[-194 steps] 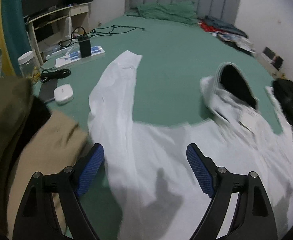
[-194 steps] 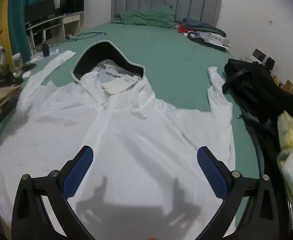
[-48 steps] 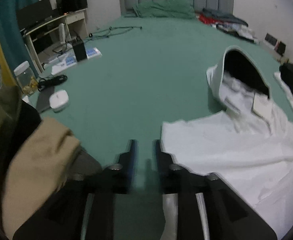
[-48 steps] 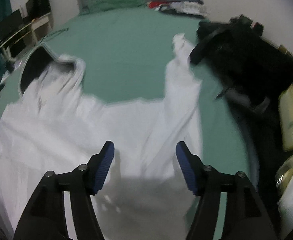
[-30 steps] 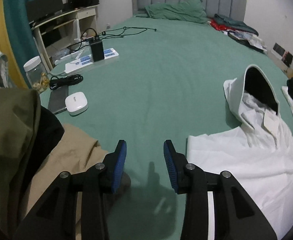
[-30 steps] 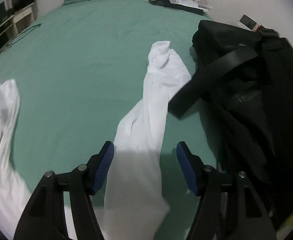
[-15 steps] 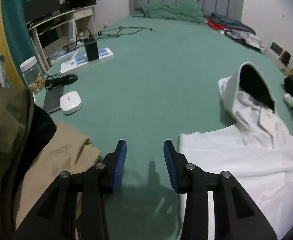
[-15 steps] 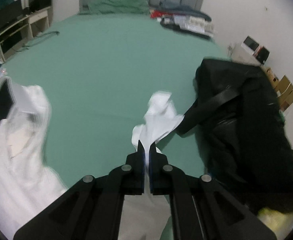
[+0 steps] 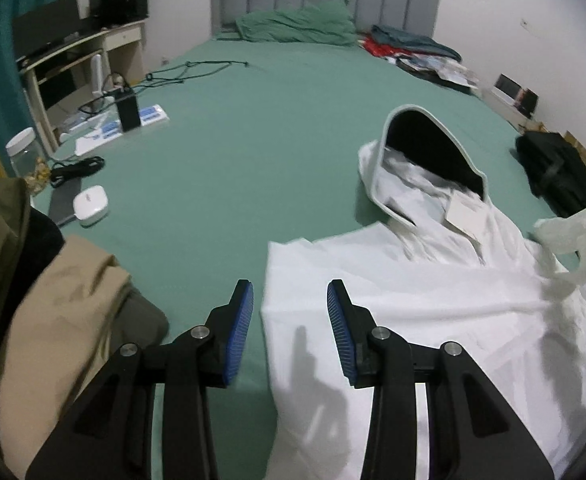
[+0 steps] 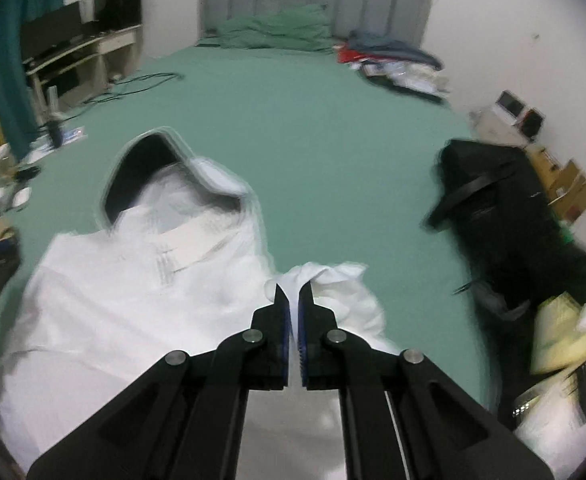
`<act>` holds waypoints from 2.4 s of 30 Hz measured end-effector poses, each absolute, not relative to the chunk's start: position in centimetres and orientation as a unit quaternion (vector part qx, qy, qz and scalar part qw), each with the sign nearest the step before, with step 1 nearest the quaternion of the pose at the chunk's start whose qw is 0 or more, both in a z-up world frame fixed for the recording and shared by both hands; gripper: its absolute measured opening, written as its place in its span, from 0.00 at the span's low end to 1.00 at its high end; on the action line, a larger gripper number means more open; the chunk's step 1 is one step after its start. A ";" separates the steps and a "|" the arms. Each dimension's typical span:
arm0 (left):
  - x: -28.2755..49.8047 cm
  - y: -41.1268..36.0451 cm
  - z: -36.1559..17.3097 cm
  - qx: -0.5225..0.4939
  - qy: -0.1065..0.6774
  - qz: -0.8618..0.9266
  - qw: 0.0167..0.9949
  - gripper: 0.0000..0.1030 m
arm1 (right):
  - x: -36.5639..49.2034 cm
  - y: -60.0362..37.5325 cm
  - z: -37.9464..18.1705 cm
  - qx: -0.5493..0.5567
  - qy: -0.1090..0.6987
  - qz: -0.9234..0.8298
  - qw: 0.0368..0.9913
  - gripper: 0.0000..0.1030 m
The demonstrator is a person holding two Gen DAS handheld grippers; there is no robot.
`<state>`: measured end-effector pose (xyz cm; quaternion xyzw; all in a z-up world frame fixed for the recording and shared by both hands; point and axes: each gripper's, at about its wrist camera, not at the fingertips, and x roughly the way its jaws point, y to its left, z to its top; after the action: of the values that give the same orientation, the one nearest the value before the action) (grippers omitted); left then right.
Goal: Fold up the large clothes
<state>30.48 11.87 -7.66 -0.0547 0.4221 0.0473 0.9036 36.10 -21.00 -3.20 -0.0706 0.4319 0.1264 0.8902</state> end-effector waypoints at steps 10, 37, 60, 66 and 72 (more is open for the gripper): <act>29.9 13.7 -7.5 -0.070 0.424 0.055 0.901 0.40 | 28.6 -18.1 -10.3 -0.052 0.496 0.220 0.838 0.41; 31.6 14.4 -8.0 -0.057 0.428 0.066 0.899 0.40 | 41.1 -20.5 -7.4 -0.099 0.454 0.158 0.871 0.02; 29.4 21.8 -6.5 -0.128 0.419 0.092 0.894 0.40 | 33.8 0.3 -5.3 -0.182 0.319 0.372 0.852 0.12; 30.8 18.0 -7.0 -0.104 0.419 0.037 0.901 0.40 | 34.4 -5.7 -4.2 -0.115 0.303 0.308 0.895 0.84; 33.7 12.6 -9.2 -0.058 0.425 -0.028 0.903 0.40 | 33.9 -14.1 -6.4 -0.074 0.368 0.193 0.906 0.84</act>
<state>33.73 12.61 -9.23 -0.0576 0.4253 -0.0281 0.9028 33.93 -14.13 -6.39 -0.0736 0.3683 0.1934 0.9064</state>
